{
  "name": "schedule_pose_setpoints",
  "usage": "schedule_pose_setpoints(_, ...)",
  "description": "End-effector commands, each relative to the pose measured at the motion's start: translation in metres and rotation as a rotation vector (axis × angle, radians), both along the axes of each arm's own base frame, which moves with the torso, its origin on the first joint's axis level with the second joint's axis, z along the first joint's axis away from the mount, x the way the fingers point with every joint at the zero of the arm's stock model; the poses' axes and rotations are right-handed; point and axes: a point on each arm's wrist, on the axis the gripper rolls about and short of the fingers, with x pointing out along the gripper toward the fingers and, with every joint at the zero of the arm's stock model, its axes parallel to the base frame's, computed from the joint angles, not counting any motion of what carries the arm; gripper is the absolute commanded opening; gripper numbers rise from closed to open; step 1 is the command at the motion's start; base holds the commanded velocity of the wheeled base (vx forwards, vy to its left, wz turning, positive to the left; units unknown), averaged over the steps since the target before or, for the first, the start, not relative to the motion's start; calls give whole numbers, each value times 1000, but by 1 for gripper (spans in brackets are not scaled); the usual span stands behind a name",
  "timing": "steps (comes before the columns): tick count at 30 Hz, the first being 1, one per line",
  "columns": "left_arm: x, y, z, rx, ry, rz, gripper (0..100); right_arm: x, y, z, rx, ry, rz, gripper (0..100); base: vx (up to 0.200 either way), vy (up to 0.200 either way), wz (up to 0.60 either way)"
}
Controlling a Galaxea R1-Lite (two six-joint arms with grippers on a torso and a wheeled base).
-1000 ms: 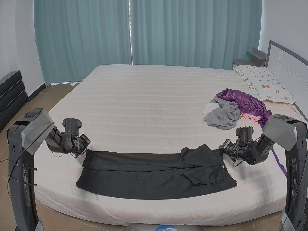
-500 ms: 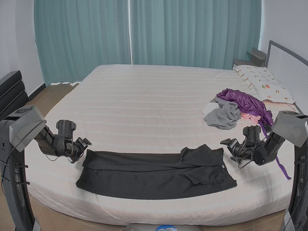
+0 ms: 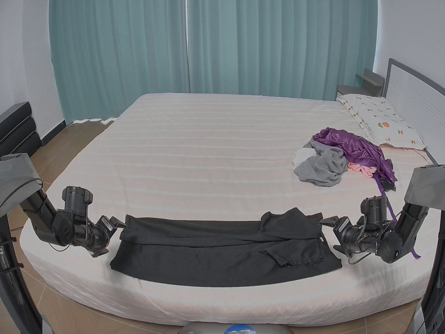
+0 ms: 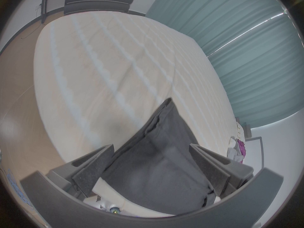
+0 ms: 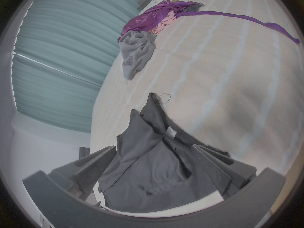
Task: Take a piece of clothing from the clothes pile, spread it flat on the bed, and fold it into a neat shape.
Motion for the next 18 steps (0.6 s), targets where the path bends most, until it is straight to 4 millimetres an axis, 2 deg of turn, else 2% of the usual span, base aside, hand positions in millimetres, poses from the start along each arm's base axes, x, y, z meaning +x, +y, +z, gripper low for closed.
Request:
schedule_pose_setpoints(1,-26,-7,5,-14,-5,-28,100,-25,9,5,12,-17,40,100,-200,0,0)
schedule_pose_setpoints(3,-29,-7,3,-11,-7,-31,100,-27,9,5,13,-24,42,100,-200,0,0)
schedule_pose_setpoints(5,-30,-7,1,-5,-6,-34,100,-28,9,4,12,-20,42,100,0,0,0)
schedule_pose_setpoints(6,-32,-9,-8,11,9,-42,100,-29,9,4,11,-16,44,100,0,0,0)
schedule_pose_setpoints(11,-29,-16,-26,73,14,-42,100,-29,9,1,11,-10,45,100,0,0,0)
schedule_pose_setpoints(18,-18,-25,-36,122,0,-45,100,-29,10,0,11,-5,48,100,0,0,0)
